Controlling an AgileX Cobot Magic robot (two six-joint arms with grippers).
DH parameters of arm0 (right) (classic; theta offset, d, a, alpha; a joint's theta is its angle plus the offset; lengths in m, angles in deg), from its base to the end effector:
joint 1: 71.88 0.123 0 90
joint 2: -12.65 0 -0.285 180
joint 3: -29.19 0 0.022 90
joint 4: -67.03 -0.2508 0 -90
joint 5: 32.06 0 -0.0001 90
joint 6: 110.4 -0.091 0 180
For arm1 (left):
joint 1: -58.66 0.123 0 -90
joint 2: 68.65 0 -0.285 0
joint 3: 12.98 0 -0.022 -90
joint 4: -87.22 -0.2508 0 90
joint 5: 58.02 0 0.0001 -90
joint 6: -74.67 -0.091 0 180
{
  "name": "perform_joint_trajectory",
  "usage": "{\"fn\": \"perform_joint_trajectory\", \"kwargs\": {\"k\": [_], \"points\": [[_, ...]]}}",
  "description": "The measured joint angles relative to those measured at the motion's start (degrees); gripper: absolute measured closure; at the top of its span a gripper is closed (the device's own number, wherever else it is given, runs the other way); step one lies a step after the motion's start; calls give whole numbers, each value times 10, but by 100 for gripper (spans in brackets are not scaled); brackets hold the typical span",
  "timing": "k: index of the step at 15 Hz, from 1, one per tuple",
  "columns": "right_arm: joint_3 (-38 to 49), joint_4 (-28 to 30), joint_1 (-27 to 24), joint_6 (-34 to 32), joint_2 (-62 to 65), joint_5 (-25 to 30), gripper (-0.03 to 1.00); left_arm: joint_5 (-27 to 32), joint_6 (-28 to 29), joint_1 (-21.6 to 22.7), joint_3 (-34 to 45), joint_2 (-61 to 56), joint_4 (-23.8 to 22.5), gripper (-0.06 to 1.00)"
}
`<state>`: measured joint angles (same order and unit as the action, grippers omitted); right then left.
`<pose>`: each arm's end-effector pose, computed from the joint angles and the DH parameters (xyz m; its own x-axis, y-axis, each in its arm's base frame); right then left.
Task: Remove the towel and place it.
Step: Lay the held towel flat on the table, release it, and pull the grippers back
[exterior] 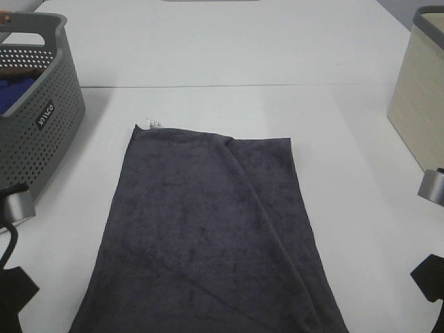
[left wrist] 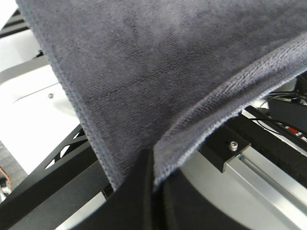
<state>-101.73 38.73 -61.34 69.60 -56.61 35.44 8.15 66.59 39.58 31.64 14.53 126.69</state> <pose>0.1163 0.0622 0.2082 -0.9899 0.0004 0.1420 0.0602 0.9068 0.4173 0.1409 -0.1047 0.1964 -0.9546 0.1759 0.2405 0.0185 0.8405 -0.5415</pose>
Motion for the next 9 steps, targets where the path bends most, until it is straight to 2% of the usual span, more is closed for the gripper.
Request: {"fn": "perform_joint_trajectory", "kwargs": {"k": [5, 9], "points": [[2, 19, -1, 34, -63, -38, 93, -21, -5, 1, 0, 46, -11, 94], [2, 50, -5, 45, -84, -47, 87, -54, 2, -58, 2, 69, -48, 93]]}}
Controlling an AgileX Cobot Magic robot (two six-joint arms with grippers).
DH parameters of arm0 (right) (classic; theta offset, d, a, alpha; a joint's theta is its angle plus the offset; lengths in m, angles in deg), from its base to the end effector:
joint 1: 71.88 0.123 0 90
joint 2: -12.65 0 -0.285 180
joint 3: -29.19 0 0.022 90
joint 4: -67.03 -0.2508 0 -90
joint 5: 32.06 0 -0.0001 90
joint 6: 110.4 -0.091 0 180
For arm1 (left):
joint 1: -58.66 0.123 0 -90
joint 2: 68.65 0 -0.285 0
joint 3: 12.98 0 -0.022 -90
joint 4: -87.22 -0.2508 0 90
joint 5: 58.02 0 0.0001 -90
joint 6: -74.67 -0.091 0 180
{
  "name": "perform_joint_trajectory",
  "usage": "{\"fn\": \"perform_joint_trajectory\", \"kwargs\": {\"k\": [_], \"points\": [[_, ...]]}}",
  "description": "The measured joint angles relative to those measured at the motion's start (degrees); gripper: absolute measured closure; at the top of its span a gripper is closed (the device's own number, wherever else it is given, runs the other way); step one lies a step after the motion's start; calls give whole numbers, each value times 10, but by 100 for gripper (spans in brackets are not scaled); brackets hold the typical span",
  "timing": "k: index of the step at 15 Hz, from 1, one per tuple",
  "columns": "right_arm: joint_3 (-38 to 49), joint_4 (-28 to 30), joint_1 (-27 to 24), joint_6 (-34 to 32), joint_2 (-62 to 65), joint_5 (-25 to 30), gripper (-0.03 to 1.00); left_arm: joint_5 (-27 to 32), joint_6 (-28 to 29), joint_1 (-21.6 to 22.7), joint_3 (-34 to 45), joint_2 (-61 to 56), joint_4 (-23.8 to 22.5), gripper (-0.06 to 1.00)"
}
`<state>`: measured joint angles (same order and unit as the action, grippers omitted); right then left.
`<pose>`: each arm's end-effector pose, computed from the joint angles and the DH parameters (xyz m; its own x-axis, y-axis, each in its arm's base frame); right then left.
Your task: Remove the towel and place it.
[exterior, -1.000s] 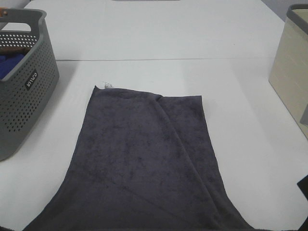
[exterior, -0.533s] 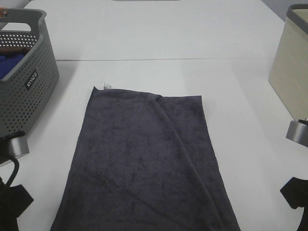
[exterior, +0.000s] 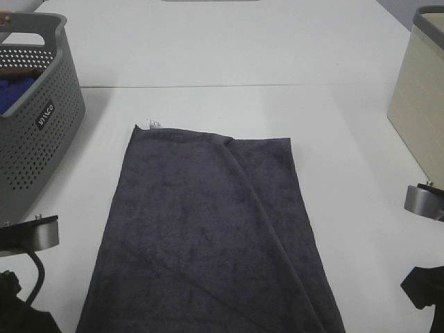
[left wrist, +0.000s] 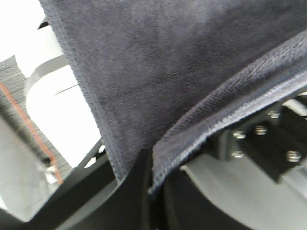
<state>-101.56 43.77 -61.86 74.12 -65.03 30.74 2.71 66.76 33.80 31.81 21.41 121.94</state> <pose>0.1336 0.0561 0.1839 -0.9828 -0.0644 0.1732 -0.0037 0.9439 0.3304 0.1434 -0.1163 0.1691 -0.9291 0.2511 0.2716 0.1100 0.8885 -0.4454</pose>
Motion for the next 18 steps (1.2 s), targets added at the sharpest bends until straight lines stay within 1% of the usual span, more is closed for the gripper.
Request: {"fn": "perform_joint_trajectory", "kwargs": {"k": [2, 4, 5, 6, 8, 9, 10, 12, 13, 14, 15, 16, 18], "points": [[0, 15, -1, 2, -2, -4, 84, -17, 2, -23, 1, 27, -14, 89], [0, 24, -1, 2, -5, -4, 80, -21, 6, -34, -3, 38, -12, 78], [0, 23, -1, 2, -5, -4, 76, -21, 6, -40, -11, 38, -4, 66], [0, 20, -1, 2, -5, -4, 69, -22, 7, -49, -24, 39, 10, 52], [0, -3, -1, 2, -5, -6, 51, -26, 7, -74, -44, 39, 28, 25], [0, -9, -1, 2, -5, -12, 44, -25, 7, -86, -50, 39, 32, 17], [0, -9, -1, 2, -5, -22, 39, -24, 7, -95, -60, 39, 33, 14], [1, -6, -1, 2, 5, -66, 36, -28, 6, -99, -92, 39, 28, 13], [1, -6, -1, 2, 8, -74, 36, -32, 6, -99, -104, 39, 19, 13], [-1, -7, -1, 2, 12, -95, 36, -44, 6, -97, -134, 40, -6, 13], [-10, -7, -2, -7, 13, -108, 36, -52, 9, -89, -166, 42, -41, 13], [-30, -9, -2, -18, 10, -114, 36, -54, 13, -73, -199, 48, -73, 13], [-95, -7, -2, -28, -15, -115, 36, -55, 15, -25, -268, 80, -133, 13]]}}
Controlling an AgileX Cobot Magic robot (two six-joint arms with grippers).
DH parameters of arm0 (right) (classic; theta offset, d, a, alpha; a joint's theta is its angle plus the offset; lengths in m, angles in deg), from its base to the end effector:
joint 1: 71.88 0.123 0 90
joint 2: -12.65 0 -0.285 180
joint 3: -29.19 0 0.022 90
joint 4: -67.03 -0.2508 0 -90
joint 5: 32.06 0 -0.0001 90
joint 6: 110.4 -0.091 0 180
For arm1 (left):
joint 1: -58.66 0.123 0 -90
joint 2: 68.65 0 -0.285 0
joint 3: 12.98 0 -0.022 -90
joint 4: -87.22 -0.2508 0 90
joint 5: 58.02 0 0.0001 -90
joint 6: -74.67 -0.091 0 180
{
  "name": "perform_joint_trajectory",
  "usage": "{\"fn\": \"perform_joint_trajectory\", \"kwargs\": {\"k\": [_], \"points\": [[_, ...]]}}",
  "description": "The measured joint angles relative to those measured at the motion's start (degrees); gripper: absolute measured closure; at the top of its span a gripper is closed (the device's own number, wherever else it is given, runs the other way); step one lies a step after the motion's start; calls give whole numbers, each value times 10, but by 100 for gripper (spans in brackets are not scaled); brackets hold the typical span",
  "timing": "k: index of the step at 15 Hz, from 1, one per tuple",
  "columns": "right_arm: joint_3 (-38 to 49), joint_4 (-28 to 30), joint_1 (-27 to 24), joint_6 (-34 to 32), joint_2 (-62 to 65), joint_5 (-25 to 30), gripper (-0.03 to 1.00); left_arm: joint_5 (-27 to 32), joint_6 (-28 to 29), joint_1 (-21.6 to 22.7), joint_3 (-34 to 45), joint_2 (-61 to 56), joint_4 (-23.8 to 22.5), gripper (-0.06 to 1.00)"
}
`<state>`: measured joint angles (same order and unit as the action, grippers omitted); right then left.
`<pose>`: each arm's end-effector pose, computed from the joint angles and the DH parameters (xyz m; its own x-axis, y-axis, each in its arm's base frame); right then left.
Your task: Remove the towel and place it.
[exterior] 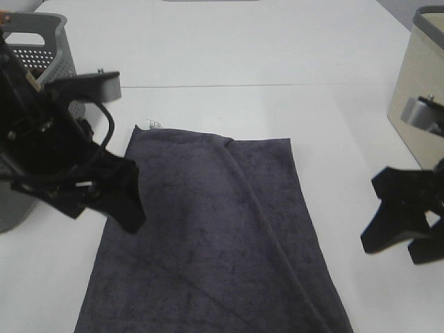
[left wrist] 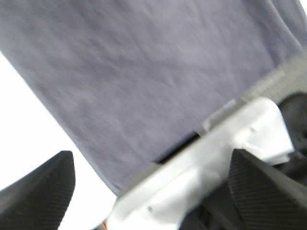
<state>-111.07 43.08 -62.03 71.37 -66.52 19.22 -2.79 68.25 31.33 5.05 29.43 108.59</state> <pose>0.1872 0.0618 0.2166 -0.9893 0.0572 -0.1342 0.0065 0.9362 0.3514 0.2458 -0.1577 0.2292 -0.9204 0.3604 -0.1512 0.3905 0.8661 -0.3123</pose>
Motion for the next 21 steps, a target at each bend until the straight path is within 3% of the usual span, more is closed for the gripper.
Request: {"fn": "perform_joint_trajectory", "kwargs": {"k": [3, 4, 5, 7, 13, 19, 21], "points": [[-109, 14, 0, 1, -58, -3, 36, 15, -9, 58, -87, 56, -41, 13], [-183, 20, 0, 5, -115, 3, 36, 15, -13, 85, -133, 95, -52, 13], [-183, 20, 0, 5, -115, 3, 36, 15, -13, 85, -133, 95, -52, 13], [-295, 26, -1, 21, -222, 16, 36, 11, -24, 111, -195, 158, -60, 13], [-482, 30, -33, 43, -376, 68, 36, 17, -39, 113, -371, 298, -60, 13], [-574, 28, -64, 87, -481, 92, 36, 41, -39, 113, -506, 406, -81, 13], [-599, 0, -64, 111, -516, 93, 36, 53, -39, 116, -552, 439, -84, 13]]}}
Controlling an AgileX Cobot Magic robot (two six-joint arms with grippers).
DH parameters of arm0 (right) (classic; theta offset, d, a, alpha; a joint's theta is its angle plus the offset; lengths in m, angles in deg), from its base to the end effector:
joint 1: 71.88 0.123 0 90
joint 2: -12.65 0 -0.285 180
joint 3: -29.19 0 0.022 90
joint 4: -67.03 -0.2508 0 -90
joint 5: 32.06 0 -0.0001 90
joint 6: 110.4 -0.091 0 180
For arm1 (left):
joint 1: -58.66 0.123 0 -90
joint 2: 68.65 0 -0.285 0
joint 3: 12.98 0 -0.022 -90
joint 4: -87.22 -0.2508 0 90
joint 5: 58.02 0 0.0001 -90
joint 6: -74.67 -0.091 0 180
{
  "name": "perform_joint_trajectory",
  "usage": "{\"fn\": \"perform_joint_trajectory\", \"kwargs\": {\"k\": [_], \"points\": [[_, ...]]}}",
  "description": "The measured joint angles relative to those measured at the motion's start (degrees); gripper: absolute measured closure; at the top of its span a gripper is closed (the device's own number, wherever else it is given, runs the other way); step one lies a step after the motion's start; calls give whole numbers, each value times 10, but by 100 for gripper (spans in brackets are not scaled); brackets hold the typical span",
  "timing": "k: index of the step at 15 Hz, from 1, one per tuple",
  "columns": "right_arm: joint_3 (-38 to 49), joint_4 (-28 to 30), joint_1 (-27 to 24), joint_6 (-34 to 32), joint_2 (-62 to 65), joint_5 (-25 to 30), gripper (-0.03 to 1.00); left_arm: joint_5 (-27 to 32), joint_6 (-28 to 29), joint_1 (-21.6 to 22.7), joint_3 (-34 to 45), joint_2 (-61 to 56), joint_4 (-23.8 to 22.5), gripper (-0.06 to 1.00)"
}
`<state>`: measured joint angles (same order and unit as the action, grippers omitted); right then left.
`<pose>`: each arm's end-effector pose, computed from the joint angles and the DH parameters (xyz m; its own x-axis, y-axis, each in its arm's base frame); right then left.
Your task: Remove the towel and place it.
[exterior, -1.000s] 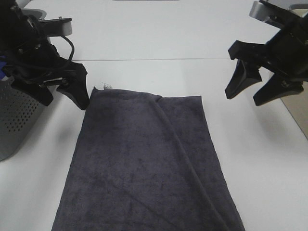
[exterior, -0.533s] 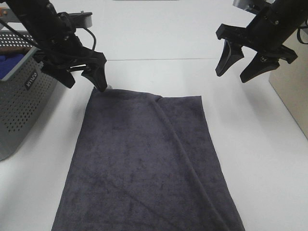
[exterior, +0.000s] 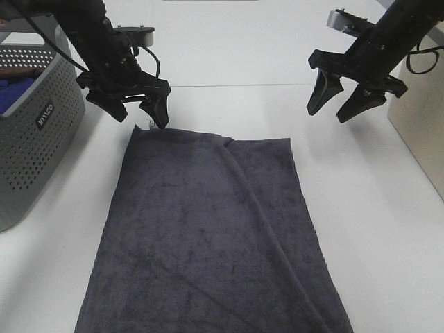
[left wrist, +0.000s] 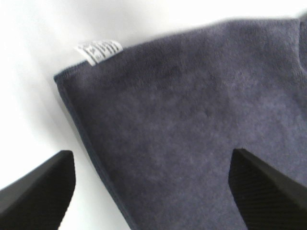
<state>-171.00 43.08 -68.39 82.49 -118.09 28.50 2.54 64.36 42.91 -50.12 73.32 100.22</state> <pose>0.4421 0.0592 0.1880 -0.9780 -0.0690 -0.1968 -0.1350 0.9289 0.3449 0.4725 -0.1518 0.1695 -0.9054 0.3235 -0.2751 0.3772 0.9102 -0.1710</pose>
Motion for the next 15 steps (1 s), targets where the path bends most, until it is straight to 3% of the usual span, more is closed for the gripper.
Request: {"fn": "perform_joint_trajectory", "kwargs": {"k": [3, 8, 12, 15], "points": [[-45, -26, 0, 22, -50, 9, 36, 29, 17, 22, -51, 44, 6, 13], [-88, -29, 0, 23, -113, 15, 36, 29, 13, 66, -58, 73, 36, 13], [-94, -30, 0, 24, -144, 10, 36, 9, -2, 71, -58, 95, 54, 13], [-94, -69, 0, 44, -163, 8, 36, -3, -9, 73, -58, 104, 70, 13]]}}
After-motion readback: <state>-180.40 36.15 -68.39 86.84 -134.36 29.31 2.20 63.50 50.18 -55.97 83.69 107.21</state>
